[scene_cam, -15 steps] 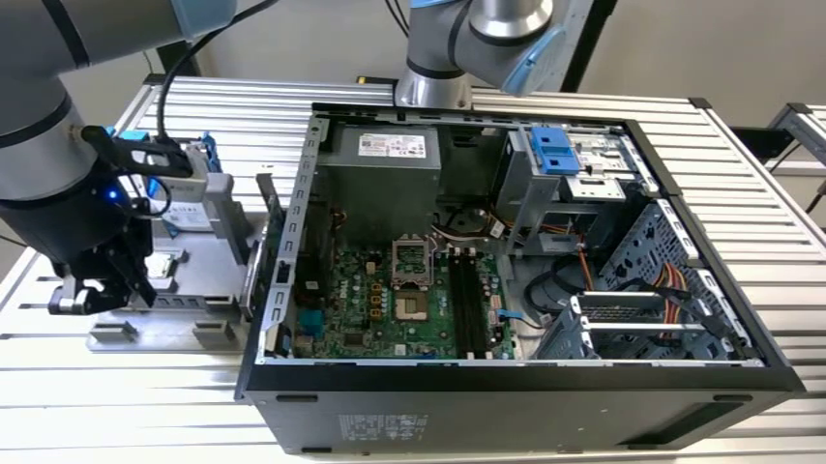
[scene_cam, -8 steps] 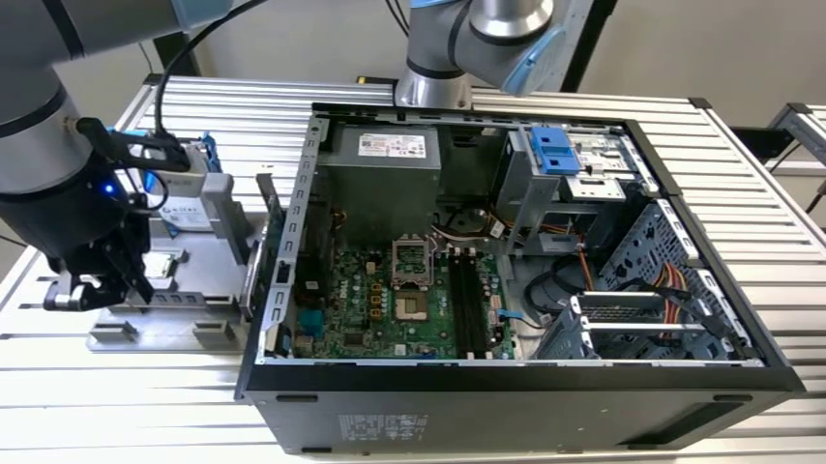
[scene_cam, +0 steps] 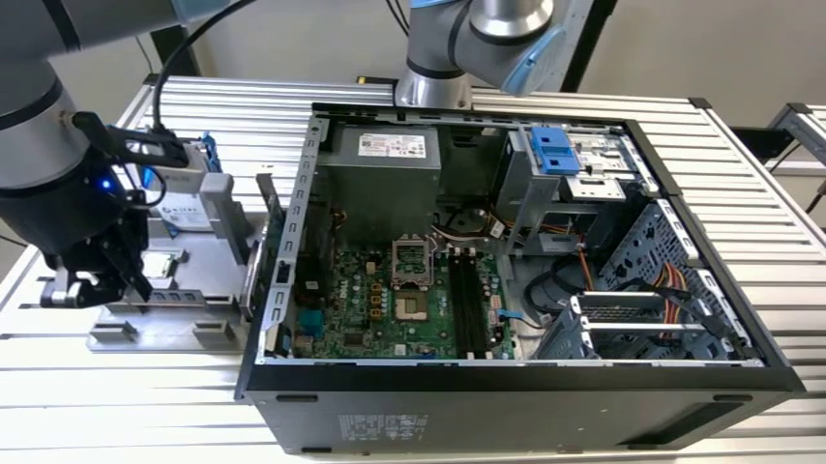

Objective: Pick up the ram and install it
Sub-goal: 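Pick up the ram and move it above insertion slot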

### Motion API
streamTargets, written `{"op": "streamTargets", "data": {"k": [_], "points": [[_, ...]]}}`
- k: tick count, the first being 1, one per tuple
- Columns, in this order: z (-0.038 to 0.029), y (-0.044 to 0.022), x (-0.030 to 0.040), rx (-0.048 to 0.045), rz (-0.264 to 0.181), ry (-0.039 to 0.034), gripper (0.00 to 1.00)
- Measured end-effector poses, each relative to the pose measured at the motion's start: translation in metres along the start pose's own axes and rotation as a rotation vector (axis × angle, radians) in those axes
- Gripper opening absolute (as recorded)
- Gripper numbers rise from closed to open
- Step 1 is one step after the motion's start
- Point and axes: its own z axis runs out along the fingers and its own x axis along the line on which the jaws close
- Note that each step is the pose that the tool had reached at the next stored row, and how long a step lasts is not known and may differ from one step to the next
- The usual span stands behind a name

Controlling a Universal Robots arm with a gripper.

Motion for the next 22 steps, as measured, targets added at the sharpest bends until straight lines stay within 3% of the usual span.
{"op": "streamTargets", "data": {"k": [22], "points": [[-0.0122, 0.0002, -0.0001, 0.0000, 0.000, 0.0000, 0.00]]}}
